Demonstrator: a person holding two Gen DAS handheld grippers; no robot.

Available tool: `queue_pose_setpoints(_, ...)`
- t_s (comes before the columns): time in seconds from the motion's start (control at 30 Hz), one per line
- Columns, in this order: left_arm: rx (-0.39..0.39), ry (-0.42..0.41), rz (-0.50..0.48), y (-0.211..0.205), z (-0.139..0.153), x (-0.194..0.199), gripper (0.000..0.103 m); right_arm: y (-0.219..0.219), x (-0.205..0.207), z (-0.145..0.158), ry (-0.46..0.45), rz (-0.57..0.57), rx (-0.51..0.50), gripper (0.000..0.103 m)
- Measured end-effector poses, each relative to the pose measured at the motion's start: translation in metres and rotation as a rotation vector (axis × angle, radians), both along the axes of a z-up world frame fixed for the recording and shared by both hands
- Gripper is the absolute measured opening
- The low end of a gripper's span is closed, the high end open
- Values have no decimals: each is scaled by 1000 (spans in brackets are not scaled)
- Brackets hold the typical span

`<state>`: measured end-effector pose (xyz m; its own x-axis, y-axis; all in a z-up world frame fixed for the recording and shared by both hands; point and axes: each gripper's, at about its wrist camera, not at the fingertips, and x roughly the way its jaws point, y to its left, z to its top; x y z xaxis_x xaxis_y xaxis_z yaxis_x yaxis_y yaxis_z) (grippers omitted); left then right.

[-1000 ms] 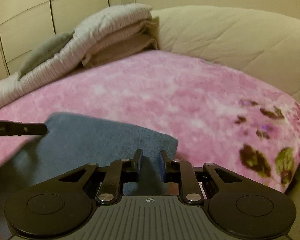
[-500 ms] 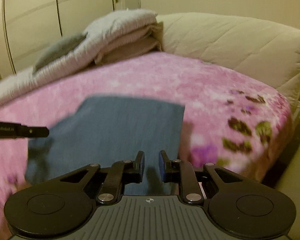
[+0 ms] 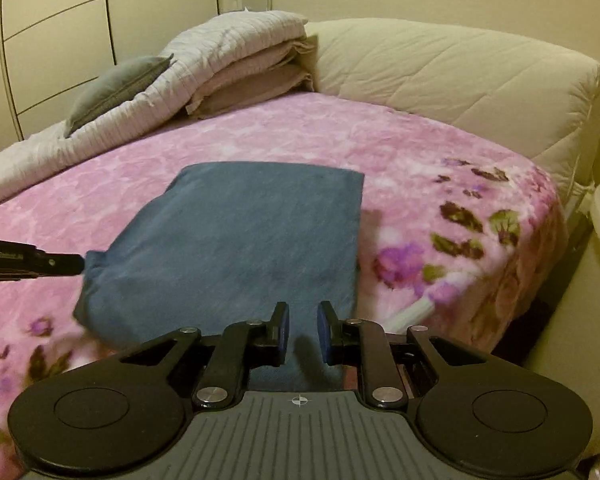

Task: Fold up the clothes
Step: 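Lift both grippers away from the folded jeans and open them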

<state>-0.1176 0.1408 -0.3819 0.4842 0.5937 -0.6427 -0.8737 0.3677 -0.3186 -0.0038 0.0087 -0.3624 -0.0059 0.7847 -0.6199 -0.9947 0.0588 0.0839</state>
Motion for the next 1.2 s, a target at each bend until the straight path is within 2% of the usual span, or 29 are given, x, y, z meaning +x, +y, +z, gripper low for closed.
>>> queue_pose_setpoints(0.17,-37,68,8,4,-21,17,2,10,-17,-30,-79,-11,-64,19)
queue_pose_setpoints(0.23,-53,92,13,6,-25,22,2,16,-22,-28,-116,-4,-103,19)
queue_pose_setpoints(0.33,-53,127,16,-1,-9,26,2,17,-17,-23,-70,-24,-133,21)
queue_pose_setpoints(0.43,-42,126,24,-25,9,24,8,2,-12,-11,11,-73,-162,25)
queue_pose_setpoints(0.5,-41,126,20,-42,17,22,9,-13,-13,-7,59,-87,-182,39)
queue_pose_setpoints(0.57,-38,135,11,-59,27,21,14,-29,-20,-2,65,-104,-195,47)
queue_pose_setpoints(0.73,-13,202,19,-93,46,15,26,-55,-34,12,50,-135,-213,49)
queue_pose_setpoints(0.83,2,233,36,-108,57,9,27,-67,-41,26,42,-121,-188,49)
queue_pose_setpoints(1.2,44,220,42,-152,87,-5,33,-99,-63,55,23,-106,-171,49)
